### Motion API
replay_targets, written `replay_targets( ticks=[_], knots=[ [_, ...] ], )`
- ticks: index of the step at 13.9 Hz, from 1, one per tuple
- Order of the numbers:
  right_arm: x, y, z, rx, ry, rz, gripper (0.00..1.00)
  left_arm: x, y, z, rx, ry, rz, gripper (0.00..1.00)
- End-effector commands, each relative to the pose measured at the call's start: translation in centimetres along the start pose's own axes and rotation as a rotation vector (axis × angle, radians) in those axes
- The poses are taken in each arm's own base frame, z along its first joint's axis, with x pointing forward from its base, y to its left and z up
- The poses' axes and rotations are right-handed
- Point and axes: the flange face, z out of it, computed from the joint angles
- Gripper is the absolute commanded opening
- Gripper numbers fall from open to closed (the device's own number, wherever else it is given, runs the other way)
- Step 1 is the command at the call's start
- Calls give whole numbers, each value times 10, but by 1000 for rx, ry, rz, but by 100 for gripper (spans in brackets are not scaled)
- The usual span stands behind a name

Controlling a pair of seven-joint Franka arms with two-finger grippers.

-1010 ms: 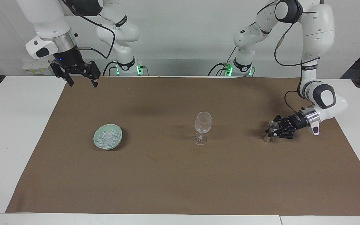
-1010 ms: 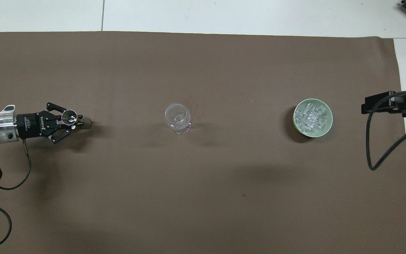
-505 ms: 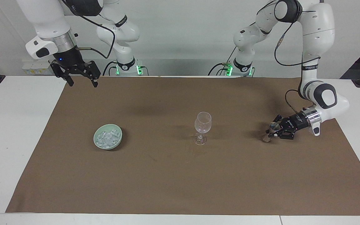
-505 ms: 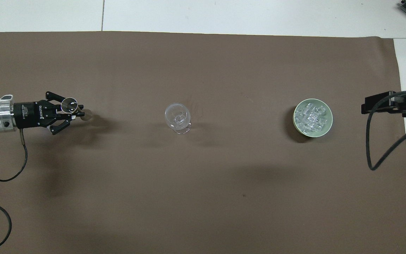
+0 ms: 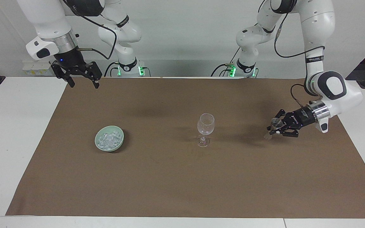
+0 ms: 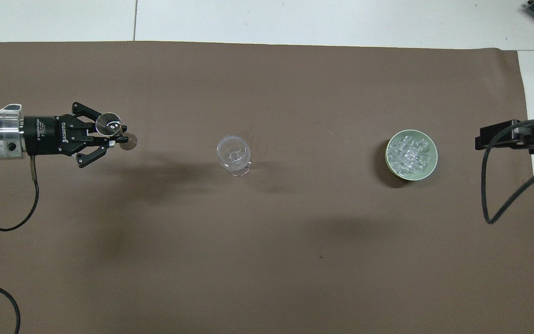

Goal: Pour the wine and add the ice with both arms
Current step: 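Carry the silver cup with the left gripper over the wine glass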

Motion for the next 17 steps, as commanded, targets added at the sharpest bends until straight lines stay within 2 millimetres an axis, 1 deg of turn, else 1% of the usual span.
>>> replay_targets(
  ticks=[1, 3, 5, 7, 10, 14, 16, 17],
  knots=[
    [-4, 2, 0, 15, -8, -13, 100, -30, -10, 2, -1, 42, -6, 0],
    [-4, 3, 0, 14, -8, -12, 100, -53, -16, 16, 3, 65, 10, 0],
    [-4, 3, 0, 14, -8, -12, 100, -72, -22, 37, 13, 127, 30, 0],
    [-4, 3, 0, 14, -8, -13, 100, -86, -25, 54, 5, 152, 34, 0],
    [-4, 2, 0, 15, -7, -12, 100, -96, -32, 72, 20, 217, 42, 0],
    [-4, 3, 0, 14, -8, -12, 100, -117, -41, 102, 2, 281, 81, 0],
    [-4, 3, 0, 14, -8, -13, 100, -122, -42, 110, -11, 313, 81, 0],
    [-4, 3, 0, 14, -8, -12, 100, -124, -44, 116, -11, 321, 93, 0]
  ],
)
